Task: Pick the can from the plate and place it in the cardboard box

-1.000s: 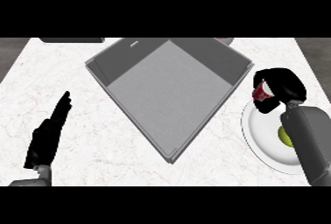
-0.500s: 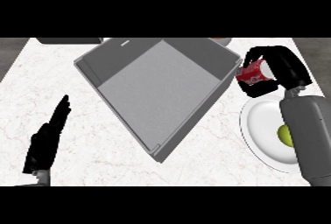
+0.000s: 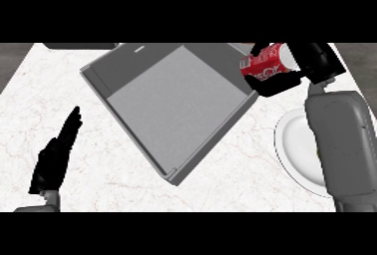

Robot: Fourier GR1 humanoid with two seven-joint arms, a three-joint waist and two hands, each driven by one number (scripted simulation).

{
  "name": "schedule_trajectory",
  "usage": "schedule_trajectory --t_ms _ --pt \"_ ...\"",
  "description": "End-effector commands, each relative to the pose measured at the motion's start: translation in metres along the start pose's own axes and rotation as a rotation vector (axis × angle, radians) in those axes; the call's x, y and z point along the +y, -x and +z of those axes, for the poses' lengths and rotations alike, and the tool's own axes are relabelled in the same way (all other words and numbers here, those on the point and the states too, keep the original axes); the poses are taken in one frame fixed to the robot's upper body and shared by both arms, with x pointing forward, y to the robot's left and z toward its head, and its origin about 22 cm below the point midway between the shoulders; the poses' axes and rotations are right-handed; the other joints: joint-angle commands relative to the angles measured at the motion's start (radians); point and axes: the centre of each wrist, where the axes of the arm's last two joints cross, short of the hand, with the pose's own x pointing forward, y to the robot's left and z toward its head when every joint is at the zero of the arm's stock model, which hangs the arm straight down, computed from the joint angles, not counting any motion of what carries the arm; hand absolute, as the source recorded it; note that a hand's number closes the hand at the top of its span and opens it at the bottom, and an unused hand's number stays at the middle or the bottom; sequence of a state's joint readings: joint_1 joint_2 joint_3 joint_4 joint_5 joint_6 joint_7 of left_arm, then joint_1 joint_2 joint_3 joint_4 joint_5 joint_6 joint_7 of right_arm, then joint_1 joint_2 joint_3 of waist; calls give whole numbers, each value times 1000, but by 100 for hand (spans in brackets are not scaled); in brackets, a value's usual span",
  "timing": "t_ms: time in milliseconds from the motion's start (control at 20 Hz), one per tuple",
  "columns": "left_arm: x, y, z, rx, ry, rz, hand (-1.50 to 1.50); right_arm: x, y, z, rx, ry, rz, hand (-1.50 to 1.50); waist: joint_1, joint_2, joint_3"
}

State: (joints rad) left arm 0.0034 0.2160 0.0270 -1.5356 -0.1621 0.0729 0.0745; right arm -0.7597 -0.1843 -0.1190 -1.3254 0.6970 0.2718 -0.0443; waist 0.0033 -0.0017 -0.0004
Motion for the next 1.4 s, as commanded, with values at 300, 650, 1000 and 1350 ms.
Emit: schedule_trajectory --t_ms 300,650,1000,1350 --pt "-3 -4 2 -1 27 -1 0 33 -61 -61 35 -35 6 150 12 4 0" --pt "-13 -5 9 -13 21 23 0 90 -69 -89 120 -150 38 150 42 10 0" --pt "-14 -18 -17 -51 59 1 0 116 -60 -103 221 -208 79 150 60 22 -1" --pt "-15 -18 -15 -41 74 -3 0 137 -35 -93 296 -182 -3 -150 87 28 0"
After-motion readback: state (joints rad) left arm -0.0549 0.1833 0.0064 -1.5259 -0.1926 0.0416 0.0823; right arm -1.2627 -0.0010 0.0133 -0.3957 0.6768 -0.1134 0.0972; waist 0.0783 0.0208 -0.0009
